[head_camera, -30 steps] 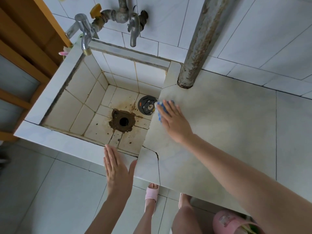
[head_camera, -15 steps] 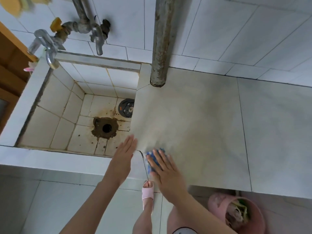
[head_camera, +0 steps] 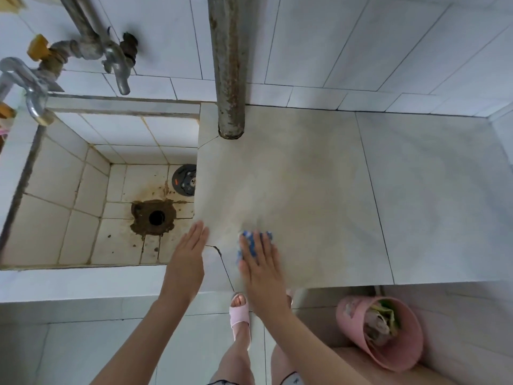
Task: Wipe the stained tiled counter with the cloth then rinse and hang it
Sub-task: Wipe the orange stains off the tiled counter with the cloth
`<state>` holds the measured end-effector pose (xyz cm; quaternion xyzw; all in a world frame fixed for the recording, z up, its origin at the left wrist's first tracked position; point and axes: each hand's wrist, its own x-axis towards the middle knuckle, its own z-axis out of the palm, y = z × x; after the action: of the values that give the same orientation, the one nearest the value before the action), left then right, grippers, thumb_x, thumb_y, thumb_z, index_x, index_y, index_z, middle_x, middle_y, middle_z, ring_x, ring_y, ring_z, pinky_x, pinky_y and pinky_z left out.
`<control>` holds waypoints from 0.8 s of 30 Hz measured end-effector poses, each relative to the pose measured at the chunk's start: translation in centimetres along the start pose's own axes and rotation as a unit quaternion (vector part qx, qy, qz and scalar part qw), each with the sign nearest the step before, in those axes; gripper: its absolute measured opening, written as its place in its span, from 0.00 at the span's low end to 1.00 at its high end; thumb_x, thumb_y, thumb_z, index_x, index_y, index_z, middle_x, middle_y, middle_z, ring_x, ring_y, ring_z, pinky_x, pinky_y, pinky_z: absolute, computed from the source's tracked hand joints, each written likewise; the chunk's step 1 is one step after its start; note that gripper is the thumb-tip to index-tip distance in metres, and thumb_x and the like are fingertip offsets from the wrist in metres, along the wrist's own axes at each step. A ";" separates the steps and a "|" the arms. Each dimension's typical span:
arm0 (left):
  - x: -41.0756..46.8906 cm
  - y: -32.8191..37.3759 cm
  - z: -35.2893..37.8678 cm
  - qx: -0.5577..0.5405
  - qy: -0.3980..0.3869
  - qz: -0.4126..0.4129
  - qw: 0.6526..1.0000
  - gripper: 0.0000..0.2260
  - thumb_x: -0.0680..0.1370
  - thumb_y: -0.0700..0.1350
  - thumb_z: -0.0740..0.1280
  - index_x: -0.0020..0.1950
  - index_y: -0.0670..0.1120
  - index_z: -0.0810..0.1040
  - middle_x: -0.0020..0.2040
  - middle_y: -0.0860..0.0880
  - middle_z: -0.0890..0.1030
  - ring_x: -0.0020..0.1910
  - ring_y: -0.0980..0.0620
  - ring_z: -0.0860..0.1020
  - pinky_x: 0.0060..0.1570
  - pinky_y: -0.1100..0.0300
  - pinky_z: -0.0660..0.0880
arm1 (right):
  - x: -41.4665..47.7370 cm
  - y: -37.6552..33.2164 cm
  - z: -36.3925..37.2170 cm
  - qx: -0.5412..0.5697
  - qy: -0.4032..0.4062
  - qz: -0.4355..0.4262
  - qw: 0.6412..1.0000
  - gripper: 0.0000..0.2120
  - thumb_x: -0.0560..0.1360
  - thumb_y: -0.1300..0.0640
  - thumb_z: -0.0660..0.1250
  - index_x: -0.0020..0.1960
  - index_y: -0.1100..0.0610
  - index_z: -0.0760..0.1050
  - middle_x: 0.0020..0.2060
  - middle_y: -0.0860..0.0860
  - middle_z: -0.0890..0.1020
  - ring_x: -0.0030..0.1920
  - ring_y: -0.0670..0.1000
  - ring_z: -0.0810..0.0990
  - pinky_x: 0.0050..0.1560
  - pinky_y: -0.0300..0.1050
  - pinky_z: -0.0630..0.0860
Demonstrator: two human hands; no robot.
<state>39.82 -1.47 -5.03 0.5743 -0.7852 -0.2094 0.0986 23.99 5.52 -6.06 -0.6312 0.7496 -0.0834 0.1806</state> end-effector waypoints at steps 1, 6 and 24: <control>0.1 0.1 0.0 0.001 -0.003 -0.005 1.000 0.30 0.68 0.22 0.60 0.69 0.37 0.66 0.71 0.42 0.65 0.71 0.45 0.63 0.68 0.52 0.57 | -0.1 -1.2 0.3 0.007 -0.014 -0.016 1.000 0.23 0.83 0.50 0.41 0.75 0.50 0.57 0.75 0.52 0.59 0.76 0.54 0.54 0.74 0.49 0.49; 0.2 0.9 -0.2 0.012 -0.009 -0.024 1.000 0.28 0.68 0.23 0.61 0.67 0.36 0.67 0.70 0.41 0.67 0.70 0.44 0.65 0.67 0.50 0.62 | -1.0 -1.9 0.8 0.001 -0.023 -0.029 0.999 0.23 0.83 0.51 0.39 0.73 0.51 0.61 0.73 0.53 0.64 0.74 0.55 0.59 0.73 0.49 0.50; 0.3 2.1 -0.2 0.044 -0.025 -0.042 0.998 0.25 0.68 0.23 0.61 0.65 0.32 0.69 0.68 0.37 0.68 0.69 0.40 0.66 0.65 0.49 0.63 | -3.8 4.0 -1.1 -0.011 0.001 0.057 0.998 0.27 0.77 0.57 0.52 0.76 0.55 0.55 0.75 0.53 0.55 0.75 0.59 0.55 0.73 0.52 0.49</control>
<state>37.96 -1.28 -3.94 0.6050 -0.7714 -0.1925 0.0445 20.49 9.89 -5.83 -0.5892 0.7856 -0.0652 0.1772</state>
